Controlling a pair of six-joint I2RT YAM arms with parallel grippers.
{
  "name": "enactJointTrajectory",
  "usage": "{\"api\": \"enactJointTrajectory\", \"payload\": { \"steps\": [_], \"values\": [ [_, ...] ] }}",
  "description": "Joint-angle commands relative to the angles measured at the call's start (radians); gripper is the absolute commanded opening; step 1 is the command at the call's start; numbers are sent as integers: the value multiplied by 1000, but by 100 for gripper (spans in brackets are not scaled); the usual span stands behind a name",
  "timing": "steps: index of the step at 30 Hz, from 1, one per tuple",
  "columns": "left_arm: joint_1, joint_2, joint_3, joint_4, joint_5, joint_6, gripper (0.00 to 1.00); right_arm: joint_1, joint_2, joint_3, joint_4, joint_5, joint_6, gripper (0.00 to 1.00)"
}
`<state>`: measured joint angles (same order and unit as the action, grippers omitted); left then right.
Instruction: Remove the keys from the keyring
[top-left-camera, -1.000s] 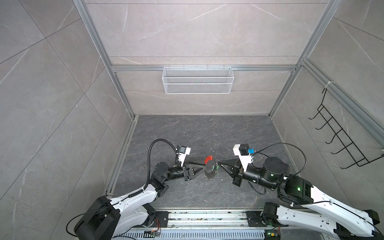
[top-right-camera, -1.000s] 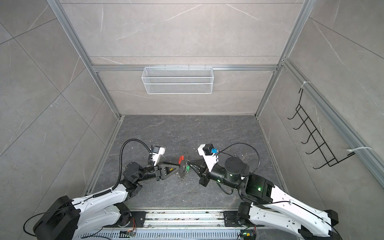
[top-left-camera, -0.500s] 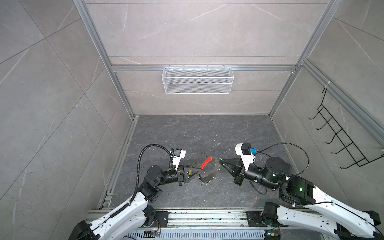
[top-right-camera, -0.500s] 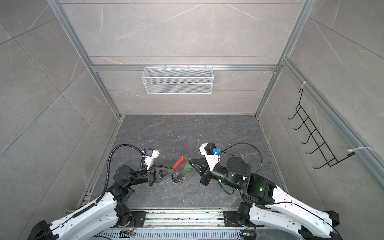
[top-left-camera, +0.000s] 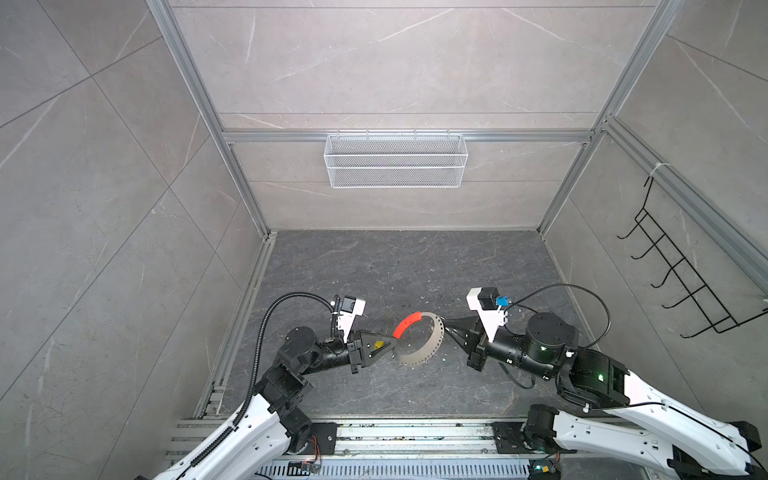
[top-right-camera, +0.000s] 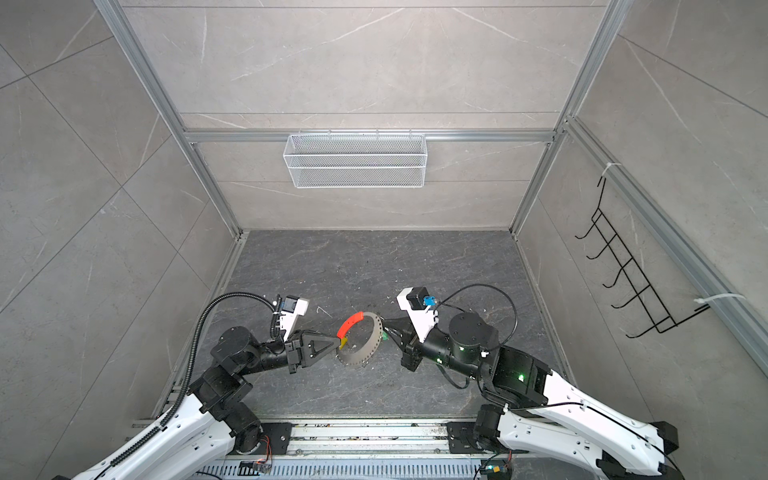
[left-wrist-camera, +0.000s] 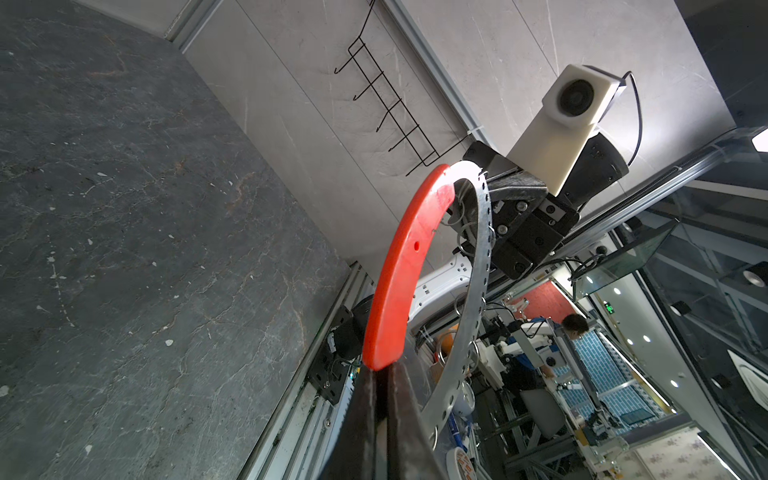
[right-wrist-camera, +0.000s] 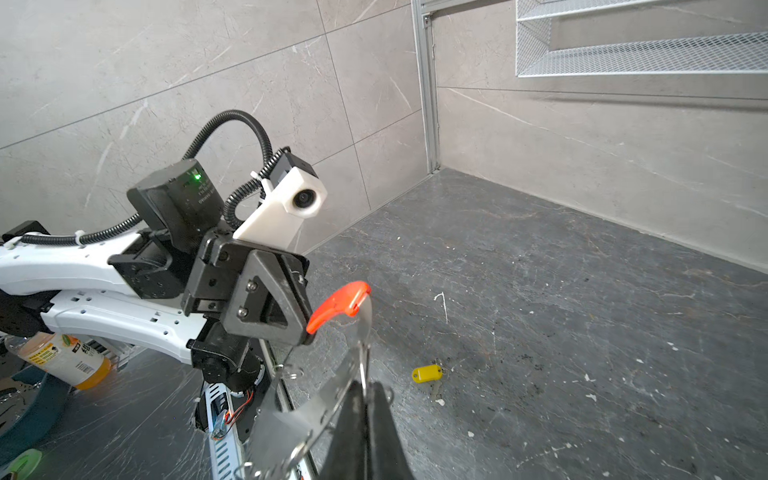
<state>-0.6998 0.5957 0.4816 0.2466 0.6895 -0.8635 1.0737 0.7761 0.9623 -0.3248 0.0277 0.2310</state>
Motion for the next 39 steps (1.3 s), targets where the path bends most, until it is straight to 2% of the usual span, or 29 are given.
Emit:
{"api": "enactJointTrajectory", "payload": {
  "steps": [1,3,11,18,22,26,32,36,39],
  "values": [
    [-4,-19,120,-10,9,77,0,16,29,-26,-113,-100,-31,0],
    [-4,-18,143,-24,12,78,0,16,34,-33,-115,-113,-33,0],
    [-4,29,234,-14,36,53,22,15,34,-97,-49,-145,-3,0],
    [-5,49,226,32,41,29,23,16,42,-124,-22,-164,22,0],
    [-4,67,230,43,48,22,17,16,46,-131,-5,-164,27,0],
    [-5,84,227,47,52,13,19,16,57,-135,8,-154,32,0],
    [-4,43,245,-192,-37,147,52,16,56,-116,-9,-137,27,0],
    [-4,1,224,-311,-106,223,59,15,38,-106,-25,-118,24,0],
    [-4,-6,197,-309,-85,223,62,16,26,-97,-37,-99,22,0]
  ]
}}
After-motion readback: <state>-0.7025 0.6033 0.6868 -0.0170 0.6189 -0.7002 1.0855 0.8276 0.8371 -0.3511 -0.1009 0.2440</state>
